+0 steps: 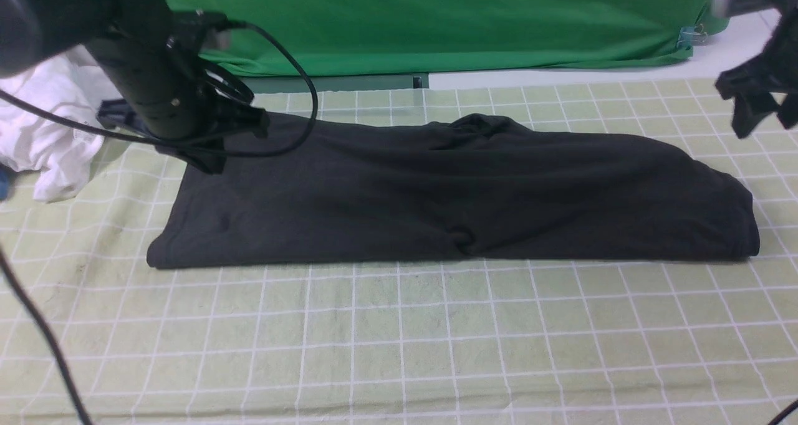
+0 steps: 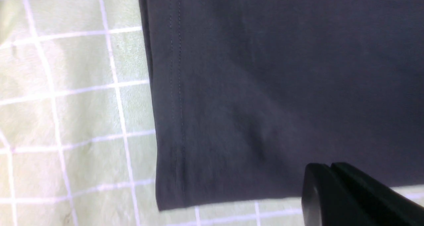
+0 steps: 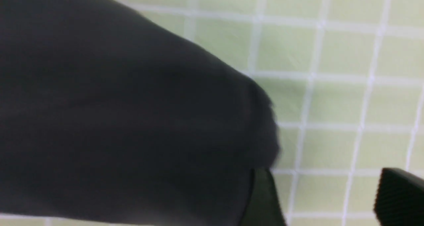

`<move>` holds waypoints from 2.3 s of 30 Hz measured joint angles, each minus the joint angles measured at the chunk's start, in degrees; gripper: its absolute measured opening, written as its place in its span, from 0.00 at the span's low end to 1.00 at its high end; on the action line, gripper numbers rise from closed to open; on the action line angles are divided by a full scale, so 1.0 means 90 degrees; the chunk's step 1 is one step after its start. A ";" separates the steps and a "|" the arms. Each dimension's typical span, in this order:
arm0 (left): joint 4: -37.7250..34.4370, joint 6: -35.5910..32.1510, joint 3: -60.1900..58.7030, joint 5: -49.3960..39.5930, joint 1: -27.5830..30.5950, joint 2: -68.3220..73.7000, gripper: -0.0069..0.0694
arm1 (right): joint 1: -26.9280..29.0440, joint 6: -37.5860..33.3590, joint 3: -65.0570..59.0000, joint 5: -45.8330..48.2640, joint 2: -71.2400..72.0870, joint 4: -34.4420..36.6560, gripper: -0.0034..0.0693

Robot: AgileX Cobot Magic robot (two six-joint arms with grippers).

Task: Fold a long-sleeved shirt over a green coffee tablecloth.
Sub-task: 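Pull the folded dark garment lengthwise by its ends to straighten it flat on the table, then fold the right end of the dark garment over onto its left end with the right gripper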

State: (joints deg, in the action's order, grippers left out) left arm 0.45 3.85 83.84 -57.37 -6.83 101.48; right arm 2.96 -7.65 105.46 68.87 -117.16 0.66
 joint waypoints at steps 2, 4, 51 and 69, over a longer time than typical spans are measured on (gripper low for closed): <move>-0.0014 0.0000 -0.0195 0.0045 0.0000 -0.0246 0.11 | 0.0084 0.0049 -0.0116 0.0028 0.0000 0.0026 0.70; -0.0050 0.0019 -0.0467 0.0146 0.0000 -0.0530 0.11 | 0.0214 0.0117 -0.0343 0.0018 -0.0022 0.0048 0.77; -0.0050 0.0188 -0.2086 0.0735 -0.0001 -0.1986 0.11 | -0.0181 0.0407 0.0467 0.0080 0.0250 0.1419 0.15; -0.0050 0.0381 -0.1898 0.0653 -0.0001 -0.2664 0.11 | -0.3202 0.0460 0.1393 -0.1170 -0.0535 0.3939 0.15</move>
State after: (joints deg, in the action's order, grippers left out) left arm 0.00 7.28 66.75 -51.50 -6.84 77.50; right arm -25.85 -3.50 118.00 58.33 -121.98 36.11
